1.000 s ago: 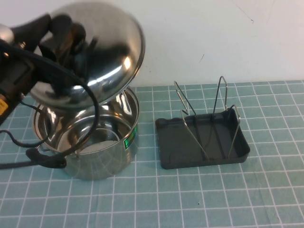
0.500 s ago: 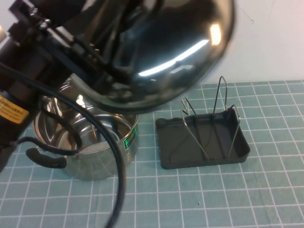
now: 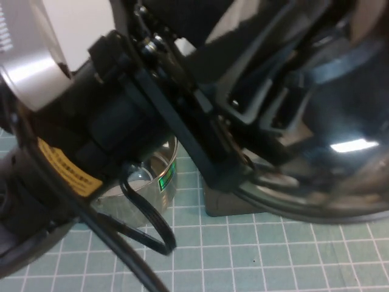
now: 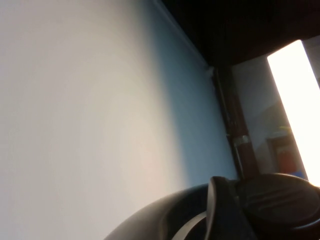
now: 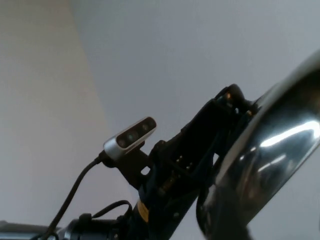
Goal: Put pot lid on rack
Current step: Hand over the pot lid
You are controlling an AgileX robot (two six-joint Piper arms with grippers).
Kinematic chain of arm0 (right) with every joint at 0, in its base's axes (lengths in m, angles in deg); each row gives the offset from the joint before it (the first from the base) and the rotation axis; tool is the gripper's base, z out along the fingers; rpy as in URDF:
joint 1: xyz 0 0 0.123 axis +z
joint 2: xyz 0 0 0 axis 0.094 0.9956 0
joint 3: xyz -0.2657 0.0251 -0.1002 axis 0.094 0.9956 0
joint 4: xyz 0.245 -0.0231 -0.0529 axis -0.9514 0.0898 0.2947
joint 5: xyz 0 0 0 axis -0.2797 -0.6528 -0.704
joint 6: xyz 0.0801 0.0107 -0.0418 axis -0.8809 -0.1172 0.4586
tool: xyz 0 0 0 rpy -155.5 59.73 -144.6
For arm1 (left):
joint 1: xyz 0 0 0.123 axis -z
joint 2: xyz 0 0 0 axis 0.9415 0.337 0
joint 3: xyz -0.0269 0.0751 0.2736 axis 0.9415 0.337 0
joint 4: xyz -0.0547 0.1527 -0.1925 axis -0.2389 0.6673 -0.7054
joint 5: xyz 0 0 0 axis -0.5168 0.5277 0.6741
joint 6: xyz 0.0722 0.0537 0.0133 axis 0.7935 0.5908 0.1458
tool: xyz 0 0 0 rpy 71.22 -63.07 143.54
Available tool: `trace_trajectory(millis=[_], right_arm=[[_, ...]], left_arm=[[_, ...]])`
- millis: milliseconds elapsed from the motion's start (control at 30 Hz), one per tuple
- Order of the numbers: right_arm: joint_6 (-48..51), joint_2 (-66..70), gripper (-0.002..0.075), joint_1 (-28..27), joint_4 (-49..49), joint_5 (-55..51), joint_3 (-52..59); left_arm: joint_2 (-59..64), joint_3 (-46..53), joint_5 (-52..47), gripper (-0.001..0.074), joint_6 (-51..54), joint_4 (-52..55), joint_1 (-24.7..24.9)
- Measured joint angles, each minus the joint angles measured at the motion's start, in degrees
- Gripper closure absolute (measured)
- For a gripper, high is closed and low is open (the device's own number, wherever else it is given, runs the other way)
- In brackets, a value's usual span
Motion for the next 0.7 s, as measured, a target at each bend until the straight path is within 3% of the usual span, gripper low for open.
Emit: trace_trajectory(millis=[133,200,333,533,600,700], right_arm=[[-2.62,1.89,0.0155,0.0,0.0,0.66,0.0],[-3.76,3.28,0.0106,0.0,0.0,0.66,0.0],[-8.03,6.39,0.0081,0.0,0.0,-0.58,-0.24],[-7.95,10.6,0.0128,0.0,0.0,-2.6,-2.59],[-6.75,11.68,0.0201,0.0,0.0,-2.35,-3.34],[-5.44,12.86,0.0383,0.0,-0.14,-2.1,-3.59]], left_arm=[[0.0,-0.29,-0.18,0.0404,0.52,0.0,2.31],[0.0,-0.29,-0.23,0.0404,0.66,-0.1,3.32],[0.1,-0.29,-0.67,0.0404,0.78,-0.2,5.29],[2.48,-0.29,-0.67,0.0404,0.99,0.05,6.99],[3.15,-0.29,-0.67,0.0404,0.99,0.31,7.1],[3.75,-0.29,-0.76,0.0404,1.25,0.43,7.1]])
